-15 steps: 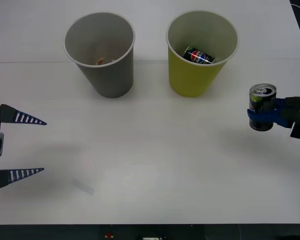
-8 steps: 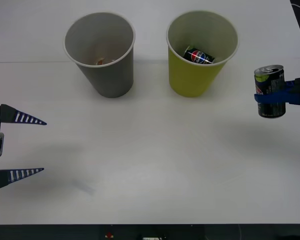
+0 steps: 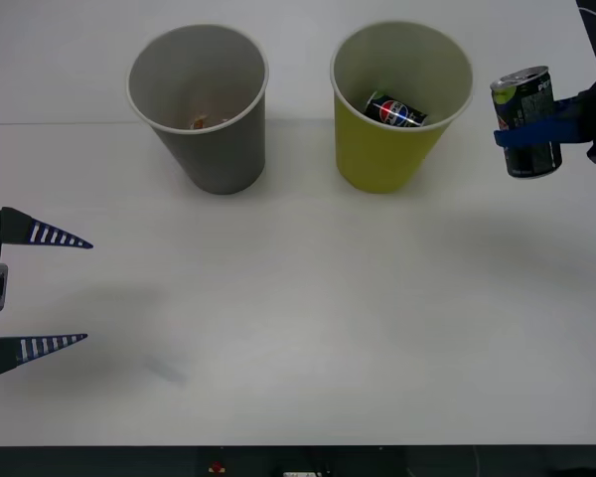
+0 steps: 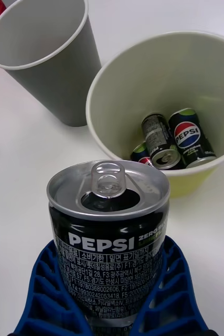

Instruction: Put the can into the green bin and the plastic bottle into the gray bin

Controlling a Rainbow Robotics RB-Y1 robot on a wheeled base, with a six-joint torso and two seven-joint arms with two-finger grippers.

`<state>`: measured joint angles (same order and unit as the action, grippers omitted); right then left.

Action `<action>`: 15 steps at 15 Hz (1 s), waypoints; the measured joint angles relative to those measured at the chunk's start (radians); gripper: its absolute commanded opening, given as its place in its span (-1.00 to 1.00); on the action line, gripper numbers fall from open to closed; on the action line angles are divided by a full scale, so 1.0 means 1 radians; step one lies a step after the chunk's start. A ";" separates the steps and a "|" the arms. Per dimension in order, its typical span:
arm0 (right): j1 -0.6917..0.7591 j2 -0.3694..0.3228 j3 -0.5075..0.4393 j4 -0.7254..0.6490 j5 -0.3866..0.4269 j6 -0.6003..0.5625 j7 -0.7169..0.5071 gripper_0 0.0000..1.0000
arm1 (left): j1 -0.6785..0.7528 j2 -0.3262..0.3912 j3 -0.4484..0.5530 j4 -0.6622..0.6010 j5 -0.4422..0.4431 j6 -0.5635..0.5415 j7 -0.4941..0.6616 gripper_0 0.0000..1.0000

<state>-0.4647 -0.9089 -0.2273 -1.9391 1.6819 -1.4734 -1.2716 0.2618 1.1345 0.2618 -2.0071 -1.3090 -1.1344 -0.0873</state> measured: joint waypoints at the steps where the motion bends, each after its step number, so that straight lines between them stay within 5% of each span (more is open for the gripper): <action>1: -0.034 -0.001 0.027 0.010 0.025 -0.001 -0.001 -1.00 | 0.000 0.000 0.000 0.000 0.000 0.000 0.000 1.00; 11: -0.418 0.003 0.358 0.261 0.156 -0.004 -0.058 -1.00 | 0.000 0.000 0.000 0.000 0.000 0.000 0.000 1.00; 15: -0.537 0.075 0.417 0.406 0.200 -0.004 -0.034 -1.00 | 0.000 0.000 0.000 0.000 0.000 0.000 0.000 1.00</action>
<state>-1.0018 -0.8338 0.1895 -1.5332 1.8822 -1.4775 -1.3054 0.2618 1.1345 0.2618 -2.0071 -1.3090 -1.1345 -0.0873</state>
